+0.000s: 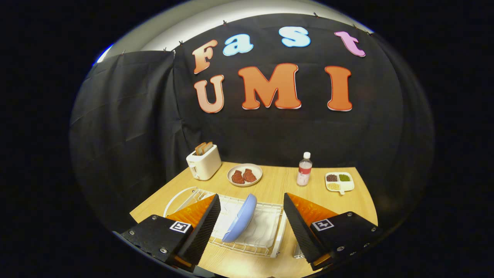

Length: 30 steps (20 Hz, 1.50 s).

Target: Take the plate from the dish rack, then take the spoon from the basket and place it into the plate.

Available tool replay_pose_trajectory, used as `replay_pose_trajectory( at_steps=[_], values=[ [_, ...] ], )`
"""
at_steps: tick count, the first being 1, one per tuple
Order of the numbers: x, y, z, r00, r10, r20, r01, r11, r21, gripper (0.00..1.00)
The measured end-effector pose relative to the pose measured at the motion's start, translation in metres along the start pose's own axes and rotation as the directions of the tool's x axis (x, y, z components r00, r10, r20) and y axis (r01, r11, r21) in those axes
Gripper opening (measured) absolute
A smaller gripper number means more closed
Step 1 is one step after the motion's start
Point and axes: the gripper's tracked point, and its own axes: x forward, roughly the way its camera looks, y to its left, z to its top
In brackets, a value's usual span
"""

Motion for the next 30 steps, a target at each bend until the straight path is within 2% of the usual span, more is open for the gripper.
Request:
replay_pose_trajectory(
  at_steps=[3,7,13,16,21,23,24,26,28,30],
  values=[
    [0.018,0.010,-0.020,0.994,0.023,-0.106,-0.018,0.999,0.044,0.97],
    [0.049,0.026,-0.045,0.967,0.051,-0.251,-0.031,0.996,0.082,0.96],
    [0.089,0.030,-0.079,0.908,0.017,-0.419,0.036,0.993,0.117,0.92],
    [0.105,0.036,-0.091,0.879,0.012,-0.476,0.055,0.991,0.125,0.80],
    [0.119,0.032,-0.117,0.810,-0.051,-0.584,0.113,0.991,0.071,0.68],
    [0.122,0.030,-0.129,0.776,-0.072,-0.626,0.141,0.988,0.062,0.59],
    [0.120,0.028,-0.132,0.762,-0.093,-0.641,0.162,0.986,0.050,0.49],
    [0.117,0.024,-0.130,0.749,-0.135,-0.649,0.205,0.978,0.032,0.41],
    [0.116,0.021,-0.119,0.762,-0.170,-0.625,0.238,0.971,0.025,0.37],
    [0.113,0.007,-0.106,0.770,-0.241,-0.591,0.285,0.958,-0.020,0.34]
  ],
)
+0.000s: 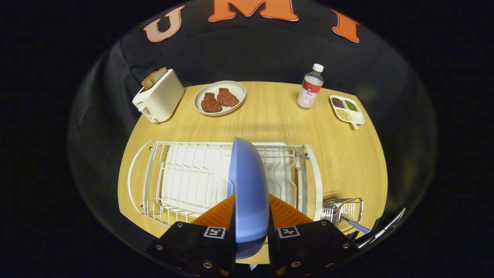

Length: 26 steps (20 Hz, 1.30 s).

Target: Take the plate from the dish rack, then take the spoon from the basket and place it into the plate.

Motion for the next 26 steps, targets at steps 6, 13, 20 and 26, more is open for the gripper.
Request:
replay_pose_trajectory(
  at_steps=[6,13,20,26],
  values=[
    [-0.034,-0.017,0.019,0.995,-0.052,0.089,0.050,0.999,0.018,0.26],
    [-0.067,-0.037,-0.013,0.996,0.044,0.083,-0.050,0.996,0.074,0.25],
    [-0.079,-0.053,-0.081,0.979,0.201,0.039,-0.205,0.969,0.139,0.25],
    [-0.084,-0.048,-0.138,0.933,0.358,0.043,-0.359,0.913,0.195,0.25]
  ],
)
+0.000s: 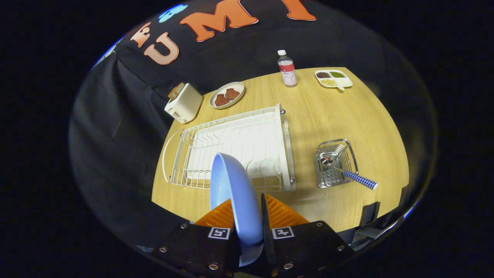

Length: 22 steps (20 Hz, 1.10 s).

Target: Take the plate from the dish rack, then take the spoon from the basket and place it into the plate.

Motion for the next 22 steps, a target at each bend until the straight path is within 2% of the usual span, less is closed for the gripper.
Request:
replay_pose_trajectory(
  at_steps=[10,18,22],
  values=[
    [0.026,-0.024,-0.073,0.990,0.130,-0.052,-0.120,0.979,0.163,0.25],
    [0.065,-0.038,-0.109,0.984,0.134,-0.117,-0.107,0.970,0.217,0.25],
    [0.078,-0.041,-0.113,0.984,0.139,-0.112,-0.105,0.960,0.260,0.25]
  ],
)
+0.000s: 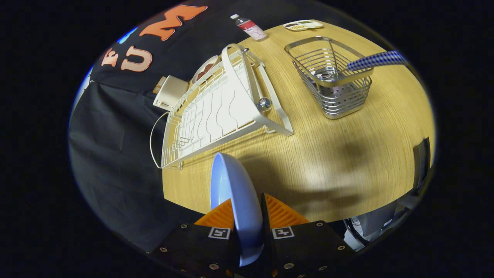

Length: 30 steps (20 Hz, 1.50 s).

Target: Take the plate from the dish rack, then take the spoon from the basket and place it into the plate.

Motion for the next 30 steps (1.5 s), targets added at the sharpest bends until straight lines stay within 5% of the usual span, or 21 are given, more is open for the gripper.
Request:
replay_pose_trajectory(
  at_steps=[10,15,24,30],
  values=[
    [0.024,0.005,0.011,0.998,-0.037,0.053,0.030,0.993,0.114,0.27],
    [0.017,0.006,0.028,0.990,-0.067,0.121,0.057,0.994,0.090,0.51],
    [-0.037,0.011,0.061,0.944,-0.085,0.319,0.158,0.965,-0.209,0.84],
    [-0.086,-0.018,0.091,0.856,-0.113,0.504,0.319,0.883,-0.343,0.86]
  ],
)
